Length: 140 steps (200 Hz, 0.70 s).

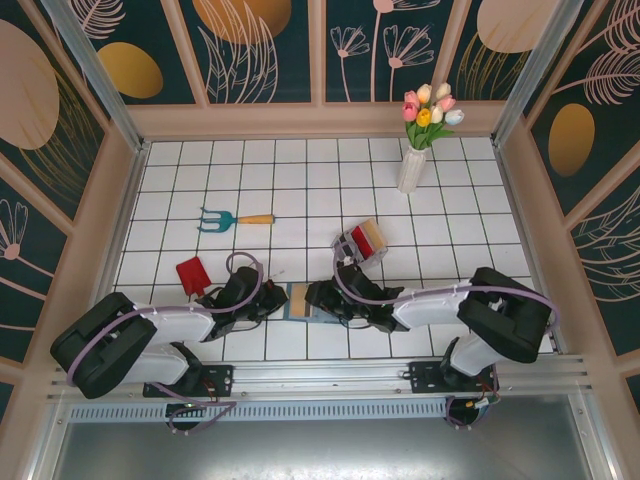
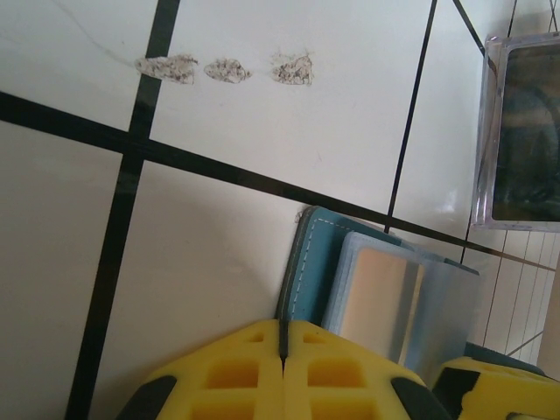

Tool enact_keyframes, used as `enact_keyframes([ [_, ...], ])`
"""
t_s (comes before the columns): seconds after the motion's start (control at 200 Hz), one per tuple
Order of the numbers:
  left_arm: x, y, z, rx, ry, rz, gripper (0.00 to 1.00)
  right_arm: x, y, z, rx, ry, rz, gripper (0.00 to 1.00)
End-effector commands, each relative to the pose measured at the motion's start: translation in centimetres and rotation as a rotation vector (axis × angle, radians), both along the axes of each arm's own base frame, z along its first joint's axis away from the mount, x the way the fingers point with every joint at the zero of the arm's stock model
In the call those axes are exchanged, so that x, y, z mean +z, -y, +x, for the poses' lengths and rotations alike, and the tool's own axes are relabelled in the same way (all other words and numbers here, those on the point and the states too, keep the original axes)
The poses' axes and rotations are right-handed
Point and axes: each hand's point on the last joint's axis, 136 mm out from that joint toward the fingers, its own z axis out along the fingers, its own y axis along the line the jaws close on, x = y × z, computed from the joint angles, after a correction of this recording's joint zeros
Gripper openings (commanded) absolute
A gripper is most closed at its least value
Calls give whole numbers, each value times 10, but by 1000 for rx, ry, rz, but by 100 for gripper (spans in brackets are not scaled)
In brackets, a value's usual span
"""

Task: Put the credit cards into the card holder
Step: Insert the credit card into the card slot.

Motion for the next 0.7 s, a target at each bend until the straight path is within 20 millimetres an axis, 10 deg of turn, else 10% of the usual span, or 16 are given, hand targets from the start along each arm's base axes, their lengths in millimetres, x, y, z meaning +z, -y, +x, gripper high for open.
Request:
enact_keyframes([
  [0.0, -20, -11, -12, -1, -63, 83, 0, -13, 14, -2, 3, -9, -87, 44],
  [0.4, -19, -10, -12, -6, -60, 80, 0, -20, -24, 1, 115, -18, -80, 16],
  [0.696, -7, -20, -5, 27, -14, 129, 6, 14, 11, 15, 79, 82, -268, 40],
])
